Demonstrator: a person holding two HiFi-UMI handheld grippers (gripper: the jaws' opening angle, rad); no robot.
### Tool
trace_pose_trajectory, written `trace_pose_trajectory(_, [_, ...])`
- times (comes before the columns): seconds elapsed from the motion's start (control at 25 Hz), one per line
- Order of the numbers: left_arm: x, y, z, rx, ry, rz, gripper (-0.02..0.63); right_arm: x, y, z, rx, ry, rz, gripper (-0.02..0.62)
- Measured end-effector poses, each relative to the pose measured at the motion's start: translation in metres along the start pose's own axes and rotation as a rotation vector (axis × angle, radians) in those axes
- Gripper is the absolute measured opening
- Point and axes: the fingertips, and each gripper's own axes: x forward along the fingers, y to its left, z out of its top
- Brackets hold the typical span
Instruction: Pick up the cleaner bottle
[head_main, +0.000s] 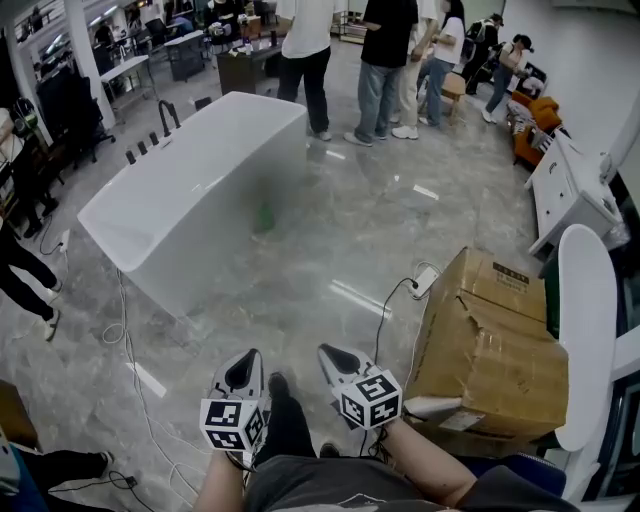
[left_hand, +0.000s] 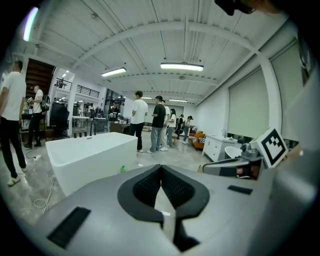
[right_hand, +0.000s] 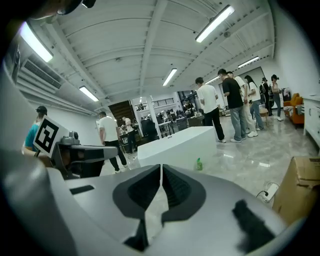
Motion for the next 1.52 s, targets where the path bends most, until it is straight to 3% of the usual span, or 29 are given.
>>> trace_pose_trajectory(0.2, [0.056,0.048,0.015,-0.02,0.001,-0.016,0.014,0.06,-0.032,0.015,-0.017,0.031,-0.037,0.026])
trace_pose_trajectory(0.44, [0.121,0.112,0.045,-0.004,0.031,-0.049,0.014,0.141,-0.055,0.061,0.008,0.04,-0.054,0.026])
trace_pose_trajectory(0.96, [0.21,0.218,0.09,-0.032,0.057,-0.101,0.014,0.265,-0.089,0.123,0.04,0.07,-0.119,0.026])
trace_pose_trajectory(1.12, [0.223,0.237,0.094,-0.085,0.049,-0.093,0.014,0.278,-0.096,0.135,0.022,0.077,-0.125,0.026])
trace_pose_trajectory(1.32, [0.241,0.249,0.098,-0.087,0.044,-0.079,0.014,0.296,-0.119,0.145,0.016,0.082,-0.136,0.026])
trace_pose_trajectory(1.52, [0.263,0.263,0.107,-0.09,0.034,-0.037,0.014,0.331,-0.137,0.162,-0.006,0.066,-0.084,0.026])
